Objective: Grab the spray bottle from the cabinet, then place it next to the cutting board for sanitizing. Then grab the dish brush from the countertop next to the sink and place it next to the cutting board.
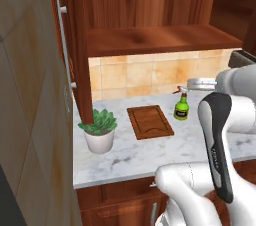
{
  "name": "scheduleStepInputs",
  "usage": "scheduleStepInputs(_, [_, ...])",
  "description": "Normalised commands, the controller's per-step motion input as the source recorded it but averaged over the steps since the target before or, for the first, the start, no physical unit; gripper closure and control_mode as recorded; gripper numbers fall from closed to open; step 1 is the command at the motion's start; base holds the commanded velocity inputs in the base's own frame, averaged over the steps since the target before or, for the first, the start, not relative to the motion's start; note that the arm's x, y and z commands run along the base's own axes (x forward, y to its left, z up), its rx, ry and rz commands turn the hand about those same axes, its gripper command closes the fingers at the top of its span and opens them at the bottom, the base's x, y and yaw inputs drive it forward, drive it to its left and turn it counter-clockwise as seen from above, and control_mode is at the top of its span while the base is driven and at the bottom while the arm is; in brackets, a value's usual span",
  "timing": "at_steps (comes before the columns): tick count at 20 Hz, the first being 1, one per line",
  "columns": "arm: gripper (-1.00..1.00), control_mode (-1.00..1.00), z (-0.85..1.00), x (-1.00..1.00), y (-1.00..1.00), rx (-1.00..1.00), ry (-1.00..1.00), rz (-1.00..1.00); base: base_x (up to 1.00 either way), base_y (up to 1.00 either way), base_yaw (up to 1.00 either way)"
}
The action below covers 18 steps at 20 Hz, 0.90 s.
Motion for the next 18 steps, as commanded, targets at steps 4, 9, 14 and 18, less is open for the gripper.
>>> scheduleStepInputs(4, [-1.00,1.00,0.00,0.00,0.00,0.00,0.00,0.00,-1.00,0.00,-0.01])
scheduleStepInputs(9, [-1.00,1.00,0.00,0.00,0.00,0.00,0.00,0.00,-1.00,-0.44,-0.08])
scheduleStepInputs(14, [-1.00,1.00,0.00,0.00,0.00,0.00,0.00,0.00,-0.29,-0.93,-0.56])
scheduleStepInputs(18, [-1.00,1.00,0.00,0.00,0.00,0.00,0.00,0.00,0.00,-0.56,-0.87])
